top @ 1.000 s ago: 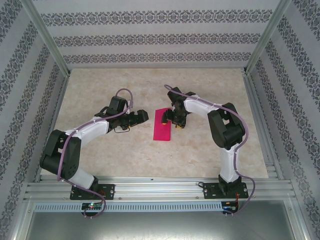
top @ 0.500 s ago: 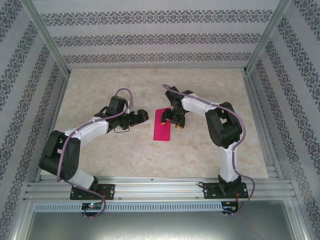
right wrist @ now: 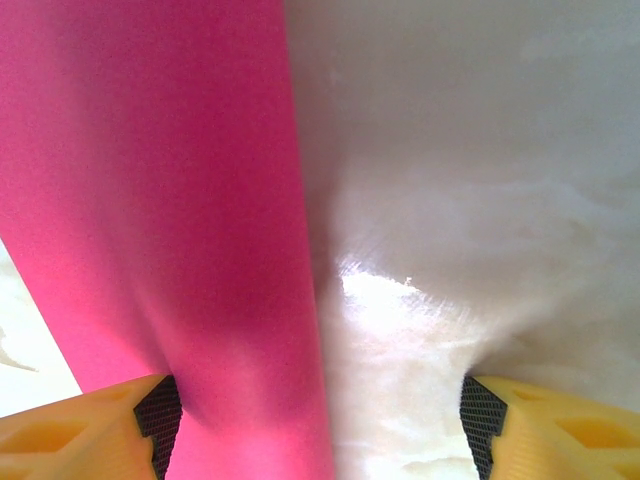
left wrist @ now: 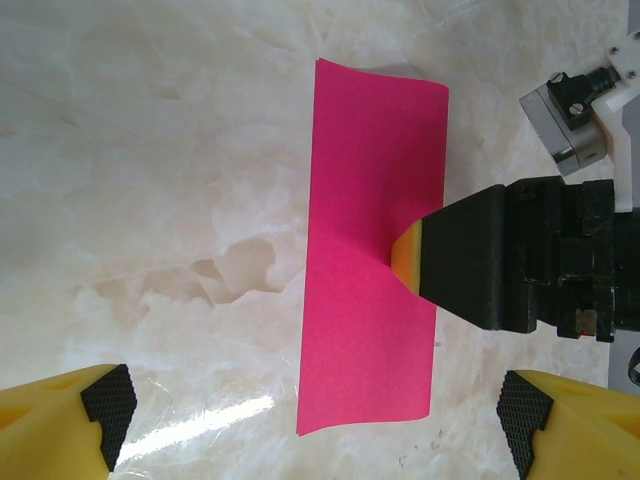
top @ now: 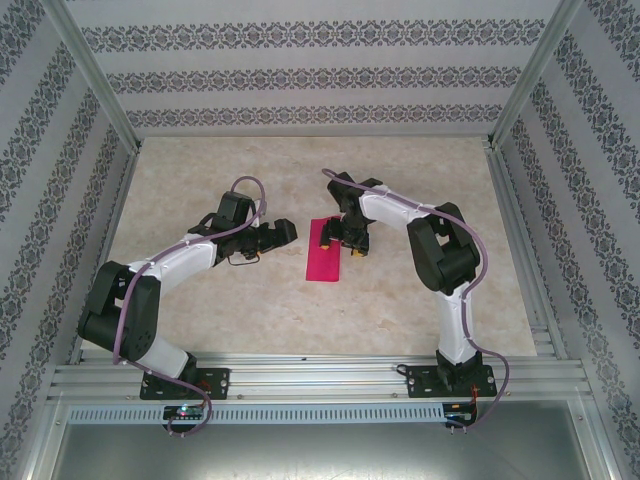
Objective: Fold a paper plane with a square sheet of paper (pick it up from the middle)
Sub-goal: Fold the square sheet of paper in half at the center of the table.
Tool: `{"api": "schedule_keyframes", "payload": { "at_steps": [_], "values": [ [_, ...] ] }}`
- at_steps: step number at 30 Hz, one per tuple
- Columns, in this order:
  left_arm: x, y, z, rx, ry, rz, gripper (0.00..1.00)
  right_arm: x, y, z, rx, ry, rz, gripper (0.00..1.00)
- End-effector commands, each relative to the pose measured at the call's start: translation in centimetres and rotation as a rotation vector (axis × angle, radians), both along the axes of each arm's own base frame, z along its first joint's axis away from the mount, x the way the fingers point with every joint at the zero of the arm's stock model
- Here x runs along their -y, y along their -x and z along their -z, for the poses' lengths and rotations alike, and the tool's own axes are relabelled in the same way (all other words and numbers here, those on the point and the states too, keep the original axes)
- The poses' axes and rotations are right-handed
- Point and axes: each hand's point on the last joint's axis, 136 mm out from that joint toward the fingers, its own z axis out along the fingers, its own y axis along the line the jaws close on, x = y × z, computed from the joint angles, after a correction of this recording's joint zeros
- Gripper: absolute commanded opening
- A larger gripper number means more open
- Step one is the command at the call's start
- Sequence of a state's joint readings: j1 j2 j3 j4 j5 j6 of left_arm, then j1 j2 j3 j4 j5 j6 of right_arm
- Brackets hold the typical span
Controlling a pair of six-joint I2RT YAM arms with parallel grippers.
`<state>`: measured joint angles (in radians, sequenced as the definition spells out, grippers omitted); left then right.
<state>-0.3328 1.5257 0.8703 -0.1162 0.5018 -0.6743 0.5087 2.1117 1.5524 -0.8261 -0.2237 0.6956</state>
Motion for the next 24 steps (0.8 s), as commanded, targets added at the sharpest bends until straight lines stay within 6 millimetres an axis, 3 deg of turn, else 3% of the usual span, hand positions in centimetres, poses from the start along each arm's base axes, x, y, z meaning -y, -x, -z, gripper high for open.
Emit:
{"api": "schedule_keyframes", "payload": {
  "at_steps": [1, 10, 17, 24],
  "values": [
    [0.8, -0.4, -1.6, 0.052, 0.034, 0.035, 0.93, 1.0, 1.4, 2.2, -0.062, 0.081, -0.044, 0.77],
    [1.5, -0.4, -1.4, 0.033, 0.054, 0.063, 0.88, 1.3, 1.3, 2.3, -0.06, 0.079, -0.049, 0.75],
    [2.5, -0.6, -0.6, -0.015, 0.067, 0.088, 0.7, 1.4, 1.4, 2.6, -0.064, 0.08, -0.042, 0.75],
    [2.8, -0.7, -0.6, -0.015, 0.073, 0.082, 0.68, 1.4, 1.2, 2.8, -0.065, 0.082, -0.017, 0.77]
  ]
}}
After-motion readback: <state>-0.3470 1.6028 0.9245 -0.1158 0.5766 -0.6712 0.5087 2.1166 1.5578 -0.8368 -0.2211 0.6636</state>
